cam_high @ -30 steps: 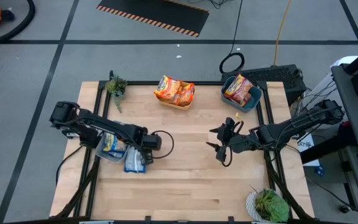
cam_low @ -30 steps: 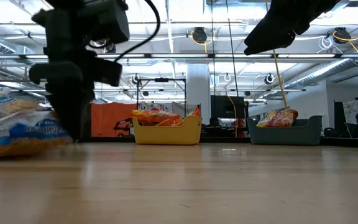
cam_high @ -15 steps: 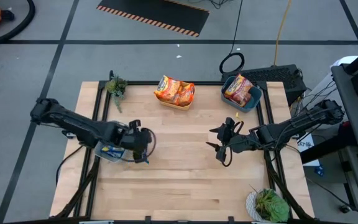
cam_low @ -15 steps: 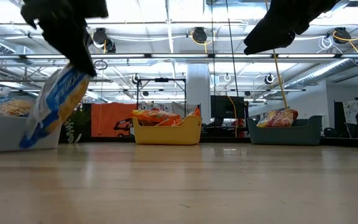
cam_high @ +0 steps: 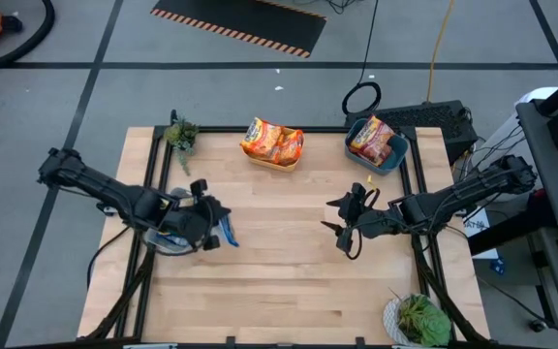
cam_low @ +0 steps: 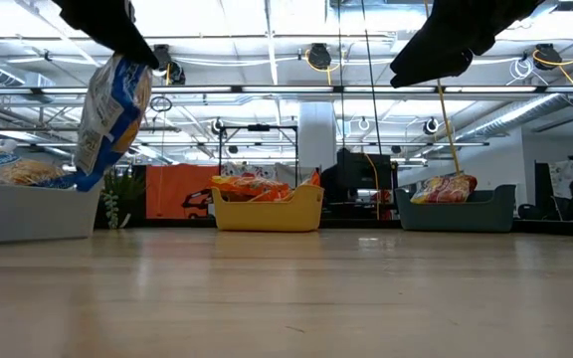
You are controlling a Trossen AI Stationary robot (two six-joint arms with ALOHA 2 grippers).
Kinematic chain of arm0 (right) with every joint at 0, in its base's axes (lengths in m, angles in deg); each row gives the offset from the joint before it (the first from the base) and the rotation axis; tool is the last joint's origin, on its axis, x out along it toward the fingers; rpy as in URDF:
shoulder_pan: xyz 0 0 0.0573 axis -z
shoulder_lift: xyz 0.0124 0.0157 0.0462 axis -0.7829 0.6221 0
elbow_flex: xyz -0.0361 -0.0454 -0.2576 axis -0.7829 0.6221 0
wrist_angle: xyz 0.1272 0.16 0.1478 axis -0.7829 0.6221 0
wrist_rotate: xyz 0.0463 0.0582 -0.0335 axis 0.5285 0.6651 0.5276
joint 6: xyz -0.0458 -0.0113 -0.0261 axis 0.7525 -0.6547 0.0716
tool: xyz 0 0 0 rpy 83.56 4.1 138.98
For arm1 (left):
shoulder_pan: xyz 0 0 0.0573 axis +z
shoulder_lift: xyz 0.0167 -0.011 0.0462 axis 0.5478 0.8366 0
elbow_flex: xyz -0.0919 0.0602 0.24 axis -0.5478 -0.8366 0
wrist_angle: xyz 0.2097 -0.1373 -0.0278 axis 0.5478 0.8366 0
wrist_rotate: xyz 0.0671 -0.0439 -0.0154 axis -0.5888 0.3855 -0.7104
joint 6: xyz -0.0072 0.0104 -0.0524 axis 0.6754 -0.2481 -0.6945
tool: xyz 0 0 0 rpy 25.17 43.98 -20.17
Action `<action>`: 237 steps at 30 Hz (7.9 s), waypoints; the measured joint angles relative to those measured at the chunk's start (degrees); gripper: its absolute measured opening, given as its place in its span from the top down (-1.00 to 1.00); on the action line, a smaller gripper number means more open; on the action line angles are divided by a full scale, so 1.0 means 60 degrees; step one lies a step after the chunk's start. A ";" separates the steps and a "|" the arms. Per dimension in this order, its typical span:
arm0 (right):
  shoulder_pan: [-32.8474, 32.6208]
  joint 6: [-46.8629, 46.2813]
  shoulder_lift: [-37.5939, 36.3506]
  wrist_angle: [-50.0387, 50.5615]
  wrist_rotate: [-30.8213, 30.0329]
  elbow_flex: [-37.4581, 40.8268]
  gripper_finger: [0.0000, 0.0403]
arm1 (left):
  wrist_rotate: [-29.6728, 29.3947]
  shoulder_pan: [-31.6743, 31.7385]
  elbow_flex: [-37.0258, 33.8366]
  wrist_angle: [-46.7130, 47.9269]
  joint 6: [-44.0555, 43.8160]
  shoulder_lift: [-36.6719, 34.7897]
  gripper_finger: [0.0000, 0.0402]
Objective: Sort Maruchan noodles
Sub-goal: Put the blue bag into the gray bin, then return to Home Position
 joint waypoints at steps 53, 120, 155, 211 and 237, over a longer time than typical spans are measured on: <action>-0.0002 0.0214 -0.0004 -0.0284 0.0033 0.0000 -0.28 | 0.2000 0.0000 -0.0568 0.4445 0.1420 -0.4104 0.95; 0.1856 0.4535 -0.3704 -0.7245 0.3781 0.5630 1.00 | 0.0967 -0.0761 -0.5276 -0.3243 0.2117 -0.8584 0.98; 0.2102 0.5516 -0.6892 -0.7433 0.4803 0.7484 1.00 | 0.4012 0.1436 -0.8757 -0.7664 0.3813 -0.9767 0.98; 0.2685 0.4202 -1.0659 -0.2884 0.4311 0.7512 1.00 | 0.7736 0.4369 -0.8746 -0.7091 0.3333 -0.9575 0.98; 0.2685 0.4256 -1.0659 -0.2997 0.4299 0.7512 1.00 | 0.5172 0.2630 -0.8699 -0.6830 0.3671 -1.0719 0.99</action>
